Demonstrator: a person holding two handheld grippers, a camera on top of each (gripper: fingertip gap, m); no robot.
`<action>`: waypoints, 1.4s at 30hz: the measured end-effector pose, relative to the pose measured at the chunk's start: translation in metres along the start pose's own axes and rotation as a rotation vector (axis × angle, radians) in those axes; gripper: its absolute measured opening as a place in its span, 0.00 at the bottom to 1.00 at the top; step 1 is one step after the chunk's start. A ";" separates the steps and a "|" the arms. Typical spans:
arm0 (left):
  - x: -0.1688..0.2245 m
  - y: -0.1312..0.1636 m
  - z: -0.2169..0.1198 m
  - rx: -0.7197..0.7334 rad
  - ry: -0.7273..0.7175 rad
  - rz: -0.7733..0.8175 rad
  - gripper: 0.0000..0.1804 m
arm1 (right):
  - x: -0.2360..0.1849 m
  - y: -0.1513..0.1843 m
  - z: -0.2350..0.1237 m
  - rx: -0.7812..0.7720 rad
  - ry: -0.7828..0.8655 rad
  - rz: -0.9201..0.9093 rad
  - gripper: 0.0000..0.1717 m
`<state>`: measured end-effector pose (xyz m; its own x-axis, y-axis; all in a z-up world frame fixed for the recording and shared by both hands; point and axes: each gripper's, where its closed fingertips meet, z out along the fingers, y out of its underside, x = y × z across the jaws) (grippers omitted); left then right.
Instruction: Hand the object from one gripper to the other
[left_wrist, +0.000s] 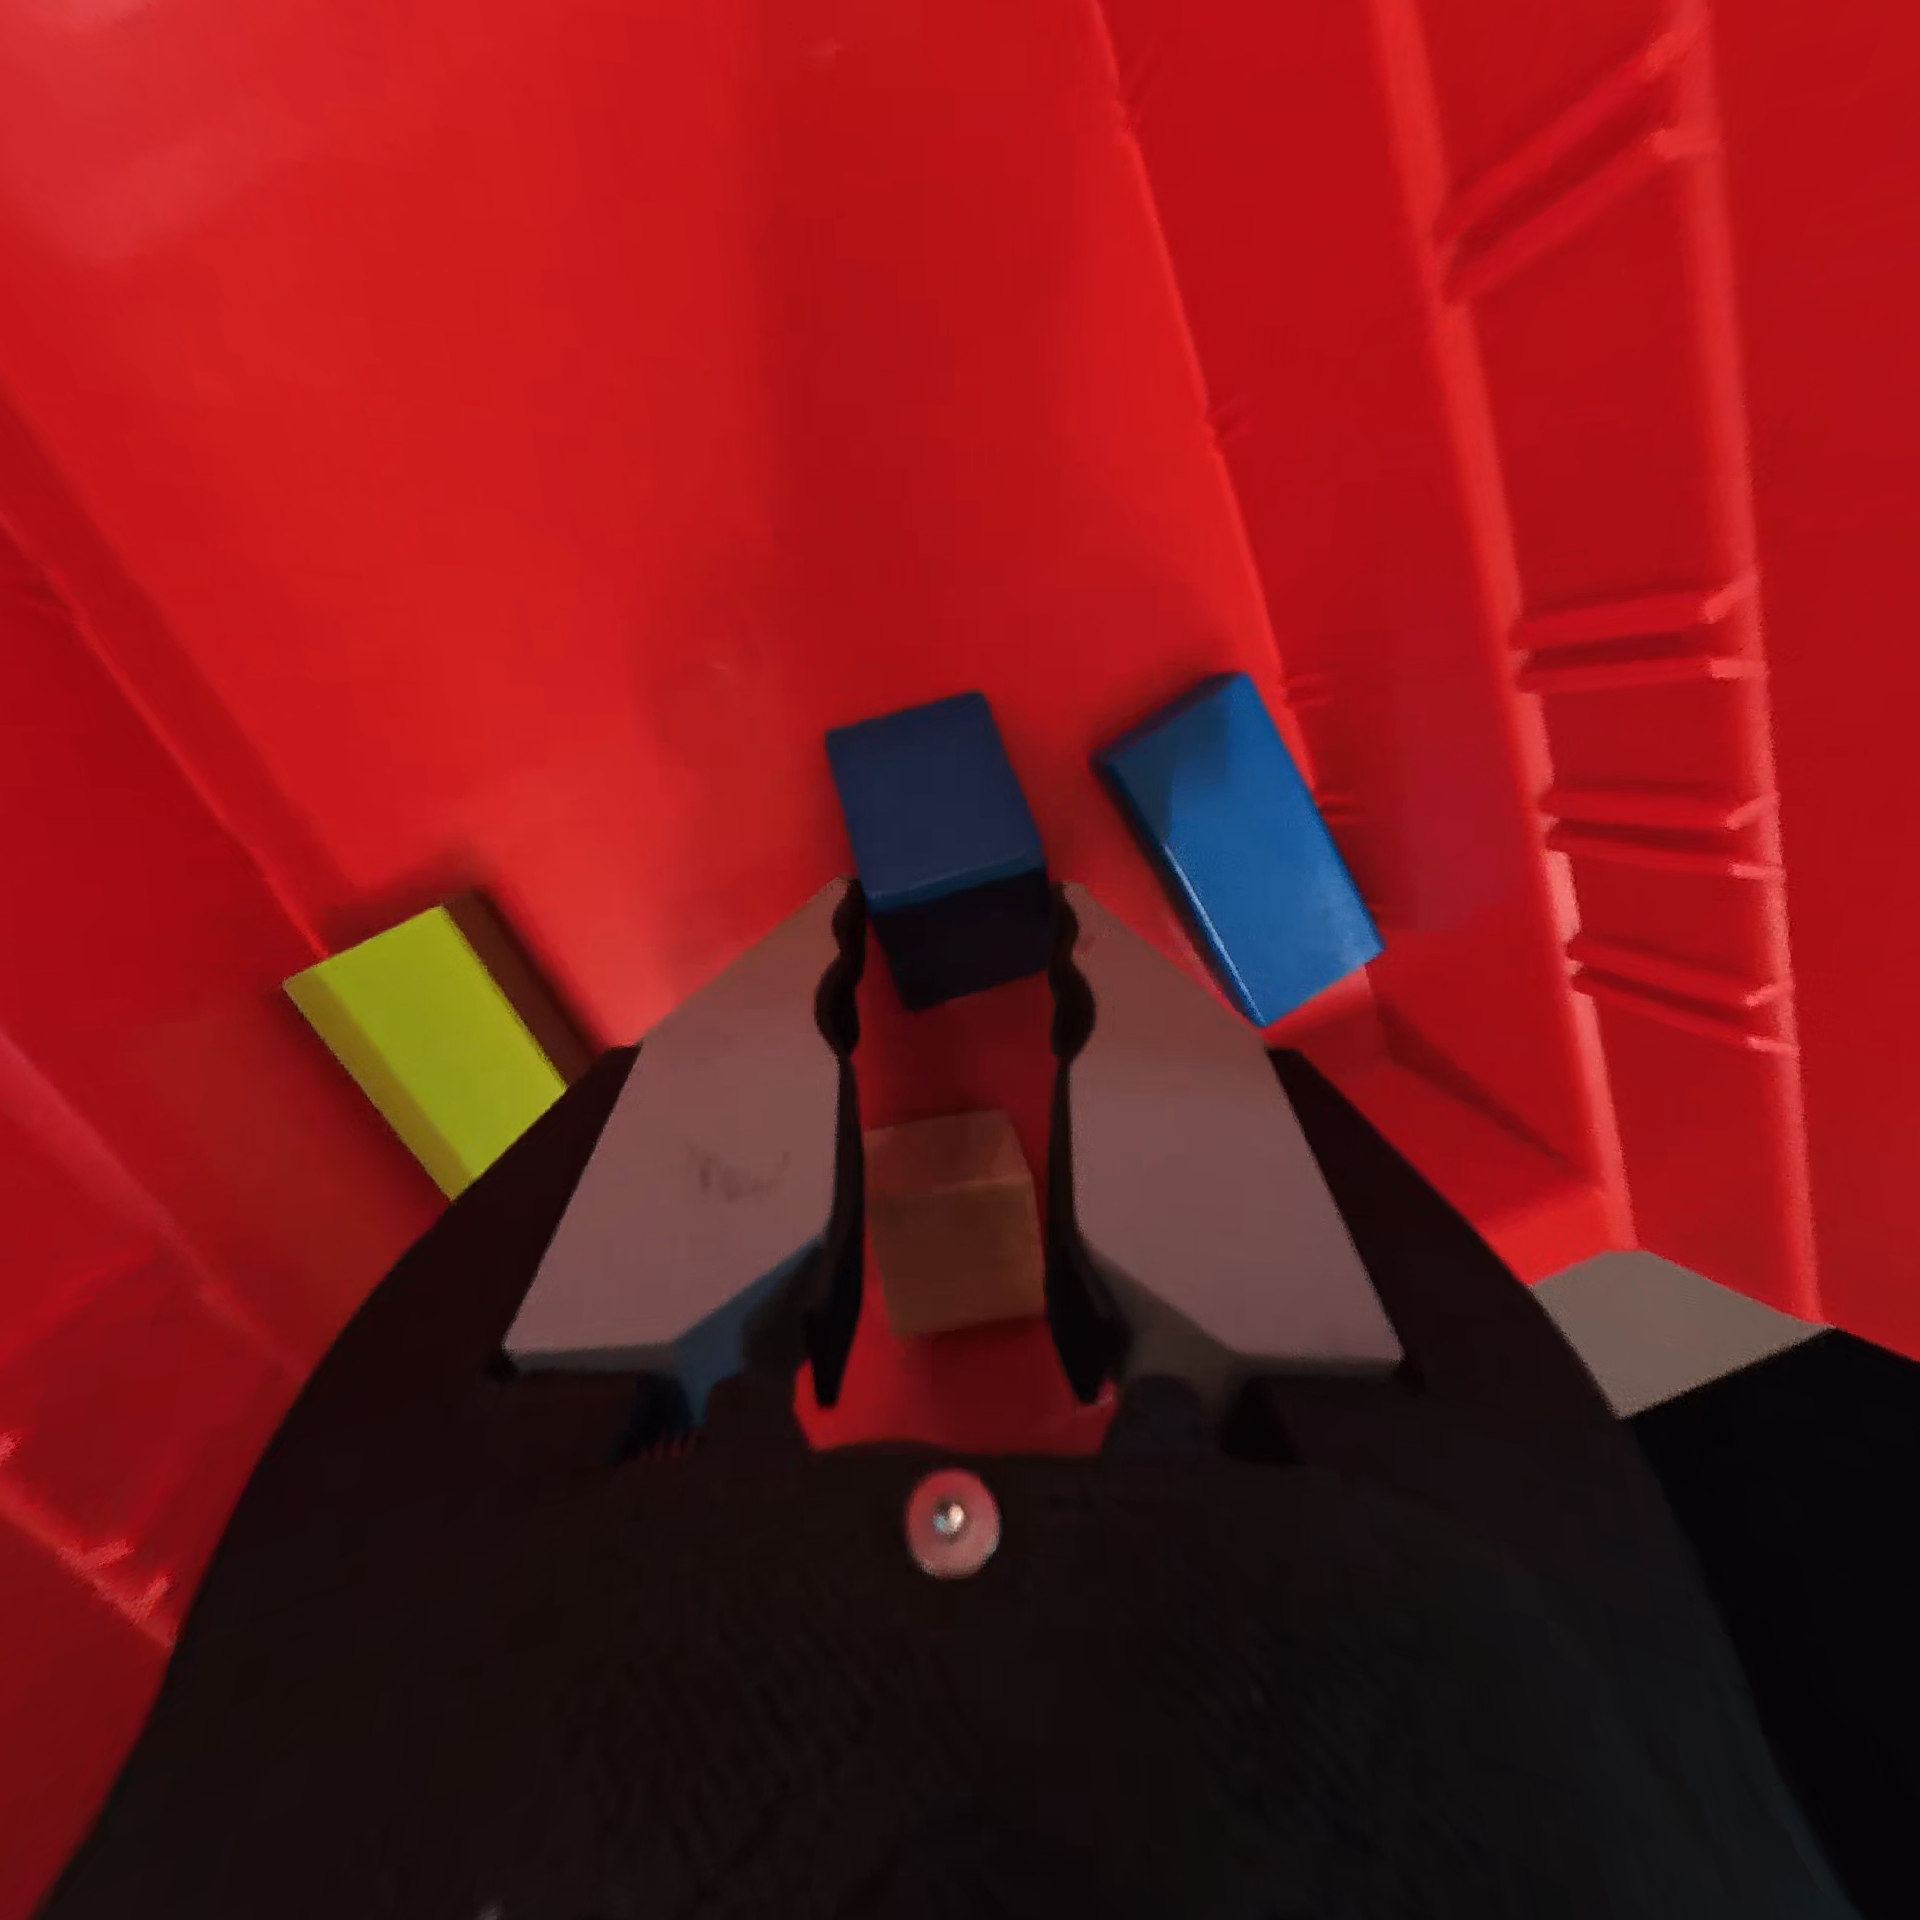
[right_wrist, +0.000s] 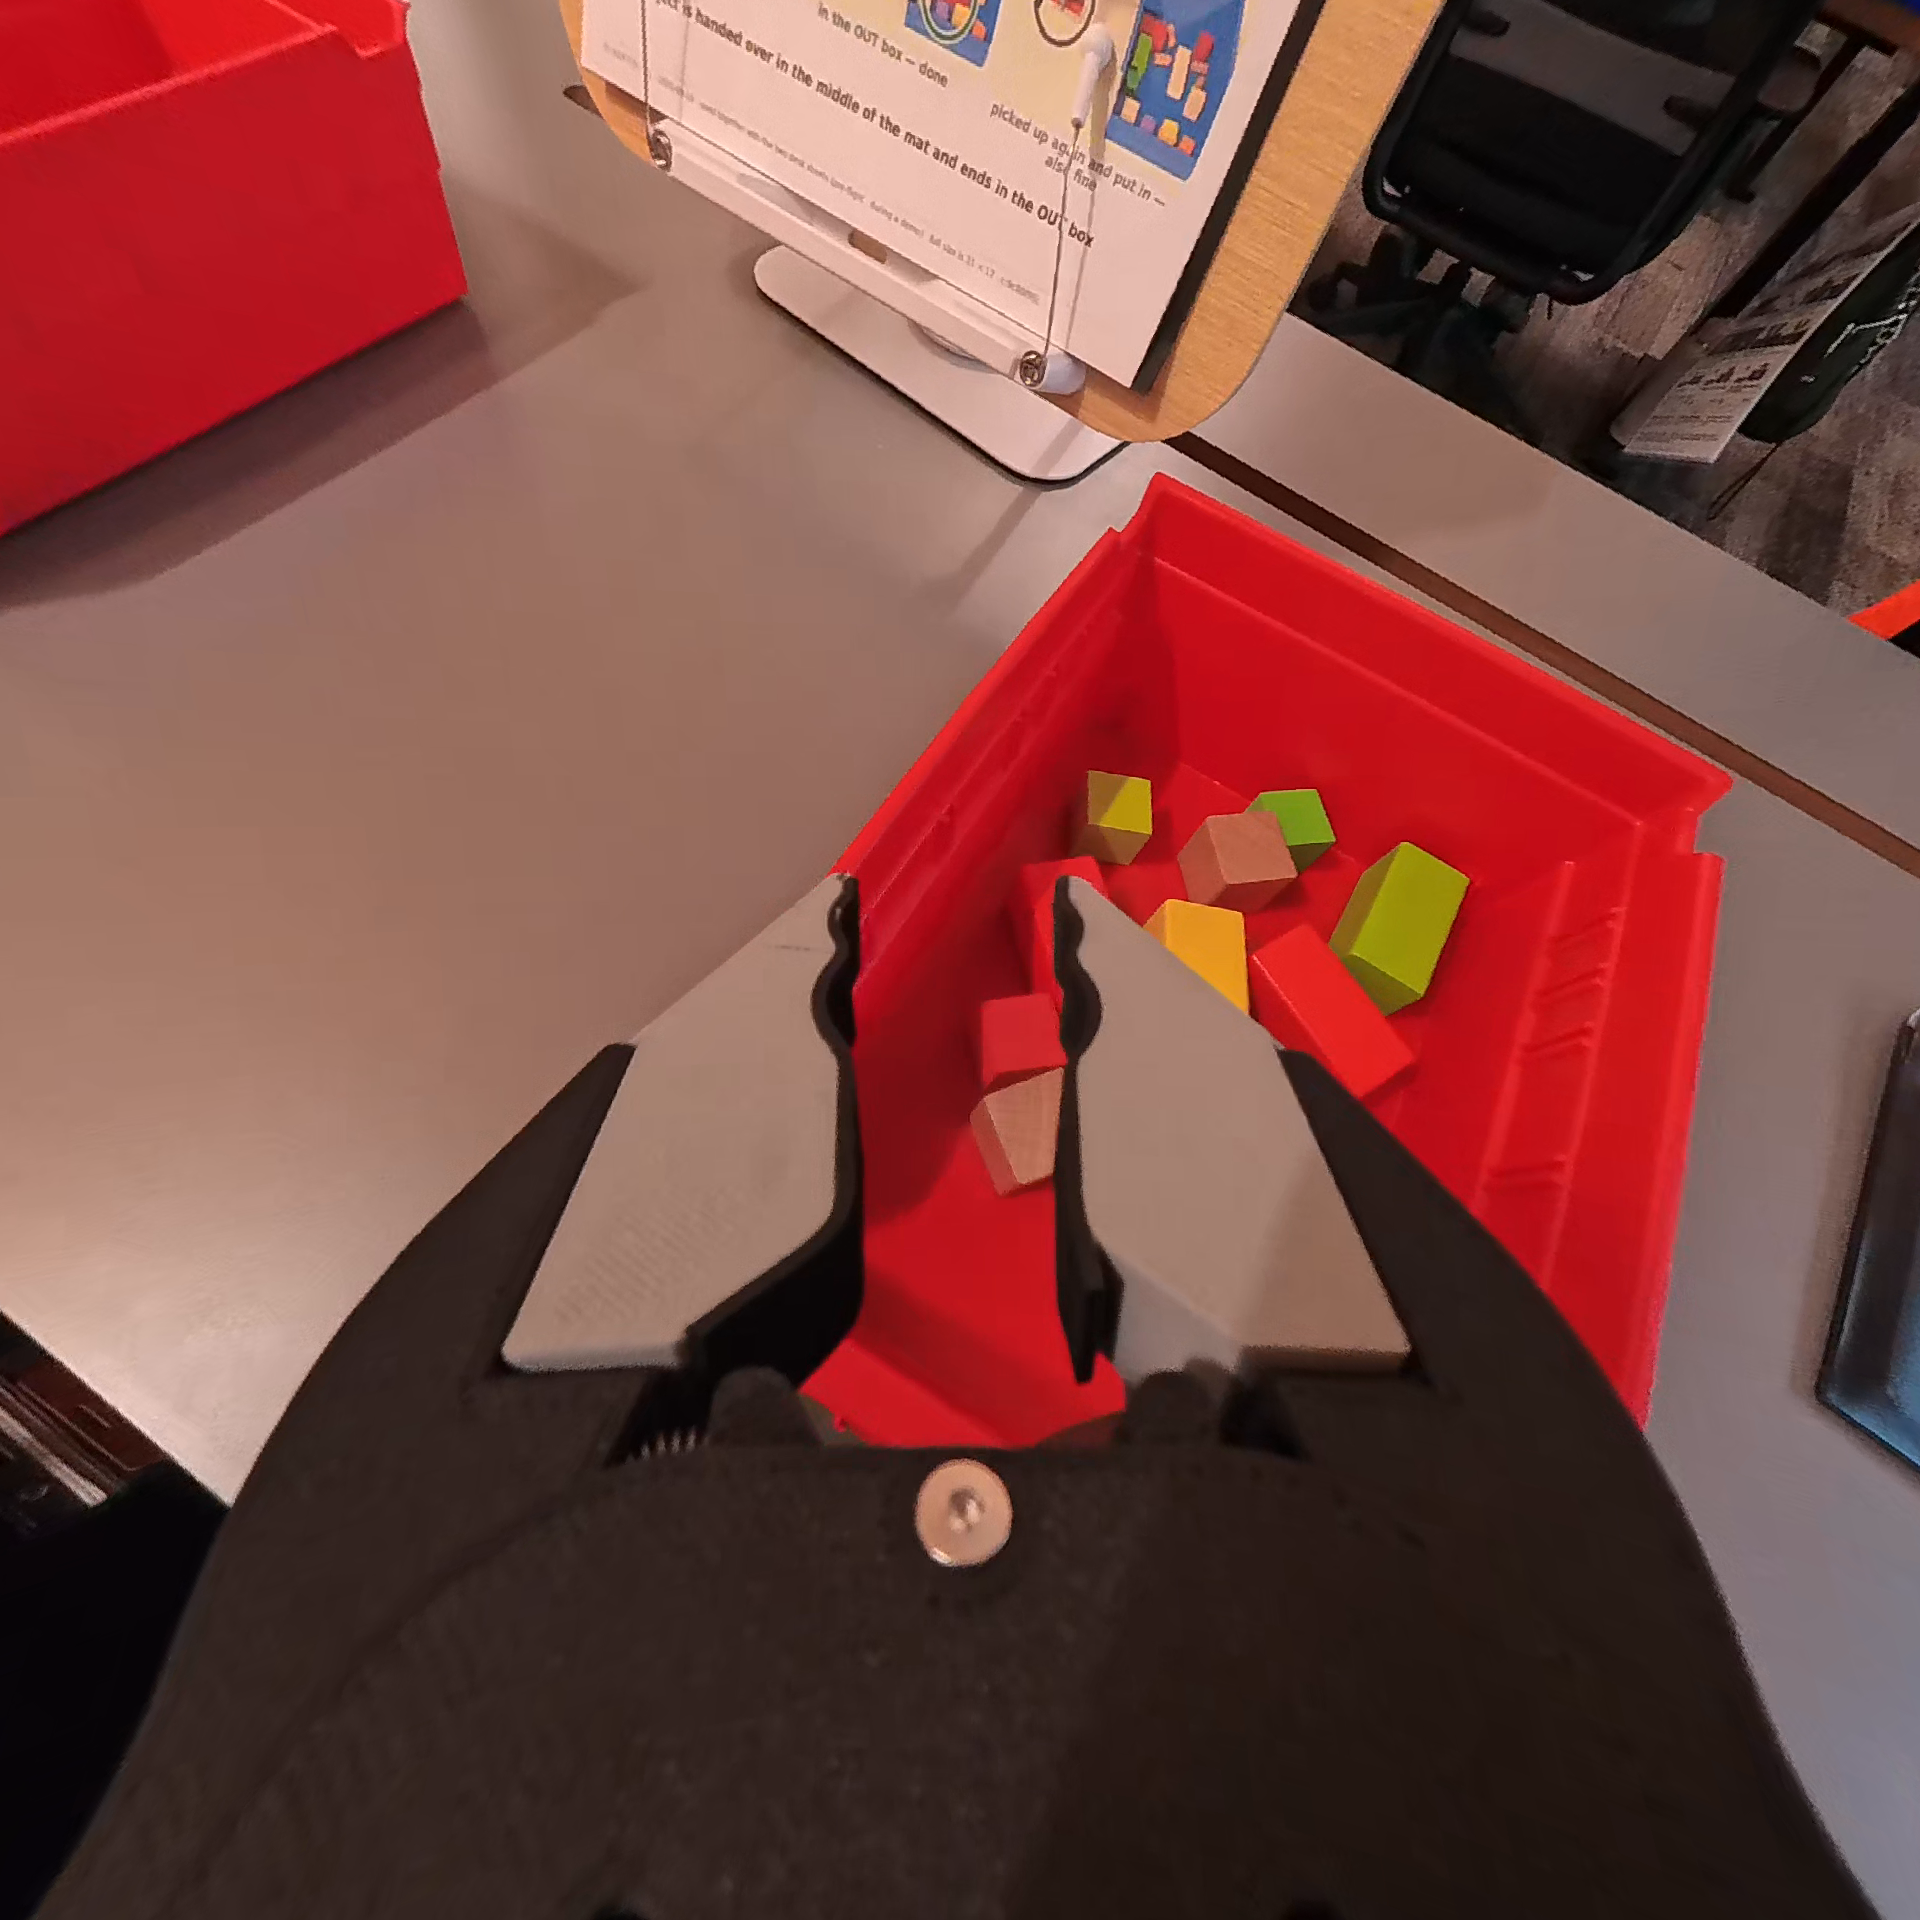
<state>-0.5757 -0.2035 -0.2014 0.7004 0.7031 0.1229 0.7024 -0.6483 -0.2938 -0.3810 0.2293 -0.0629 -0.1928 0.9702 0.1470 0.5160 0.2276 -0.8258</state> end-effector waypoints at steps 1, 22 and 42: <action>-0.001 -0.001 0.000 0.004 0.000 0.003 0.17 | -0.001 0.000 0.000 -0.001 -0.003 -0.002 0.20; 0.234 -0.005 -0.134 0.510 0.408 0.741 0.16 | -0.215 -0.055 -0.038 0.189 -0.895 -0.313 0.26; 0.322 0.033 -0.110 0.378 0.596 0.984 0.16 | -0.270 -0.028 -0.026 0.017 -1.004 -0.458 0.20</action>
<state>-0.3132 -0.0304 -0.0674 0.9326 -0.3521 0.0792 -0.1753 -0.6338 -0.7533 -0.3214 -0.0368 -0.0656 -0.9569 0.2836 -0.0621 0.2128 0.5397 -0.8145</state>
